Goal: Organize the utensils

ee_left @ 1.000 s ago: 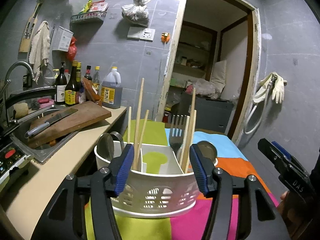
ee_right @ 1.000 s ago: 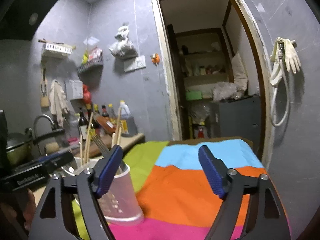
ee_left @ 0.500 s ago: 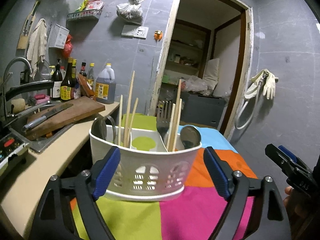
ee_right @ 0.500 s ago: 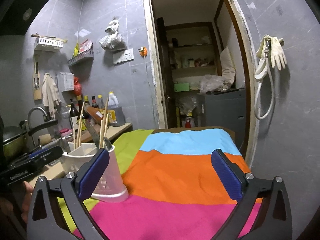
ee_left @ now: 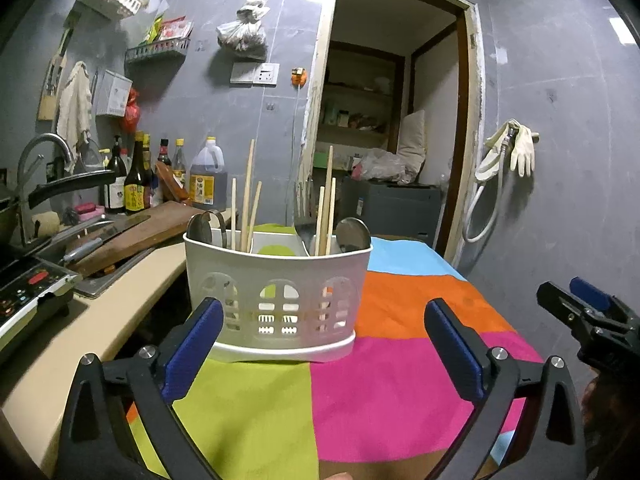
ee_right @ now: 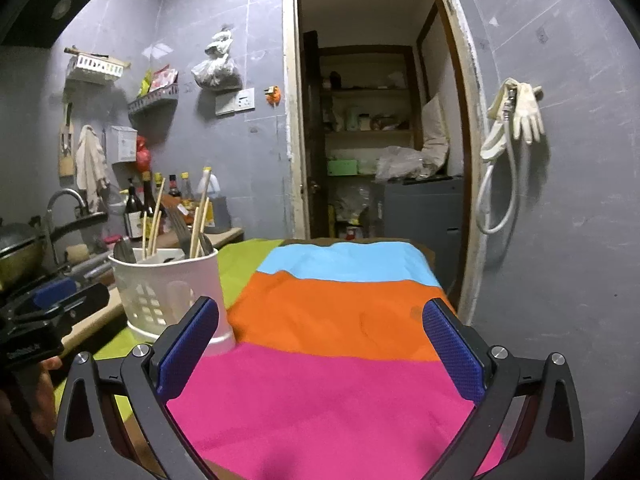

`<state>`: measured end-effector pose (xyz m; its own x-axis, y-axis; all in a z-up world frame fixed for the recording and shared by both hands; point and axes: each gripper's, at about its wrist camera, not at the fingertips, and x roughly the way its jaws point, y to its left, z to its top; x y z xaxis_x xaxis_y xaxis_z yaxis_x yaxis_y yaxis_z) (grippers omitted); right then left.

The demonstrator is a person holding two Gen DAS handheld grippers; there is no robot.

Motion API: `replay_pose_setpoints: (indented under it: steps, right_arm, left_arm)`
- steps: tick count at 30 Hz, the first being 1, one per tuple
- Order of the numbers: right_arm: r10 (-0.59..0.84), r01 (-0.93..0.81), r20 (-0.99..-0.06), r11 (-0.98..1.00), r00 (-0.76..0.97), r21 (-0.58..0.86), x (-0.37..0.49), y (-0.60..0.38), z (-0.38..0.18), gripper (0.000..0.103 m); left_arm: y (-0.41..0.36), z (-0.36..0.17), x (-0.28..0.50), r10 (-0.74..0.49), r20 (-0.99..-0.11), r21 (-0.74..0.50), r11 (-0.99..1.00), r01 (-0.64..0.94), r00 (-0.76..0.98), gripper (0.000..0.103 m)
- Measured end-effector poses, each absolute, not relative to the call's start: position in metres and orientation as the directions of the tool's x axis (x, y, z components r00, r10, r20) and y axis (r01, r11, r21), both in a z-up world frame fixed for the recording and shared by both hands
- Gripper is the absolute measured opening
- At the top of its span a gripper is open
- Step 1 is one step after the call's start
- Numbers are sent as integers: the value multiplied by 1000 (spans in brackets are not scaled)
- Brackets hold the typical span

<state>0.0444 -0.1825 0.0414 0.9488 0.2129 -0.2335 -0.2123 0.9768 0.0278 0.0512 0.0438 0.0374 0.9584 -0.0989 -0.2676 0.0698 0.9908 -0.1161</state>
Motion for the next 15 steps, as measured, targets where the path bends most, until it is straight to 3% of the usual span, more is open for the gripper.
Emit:
replay_pose_setpoints:
  steps: [15]
  right_arm:
    - [99,-110,-236,993,967,-32,-4,-190,15,103]
  left_arm:
    - [45,10,15,-40,-273,-114,993,9,961,100]
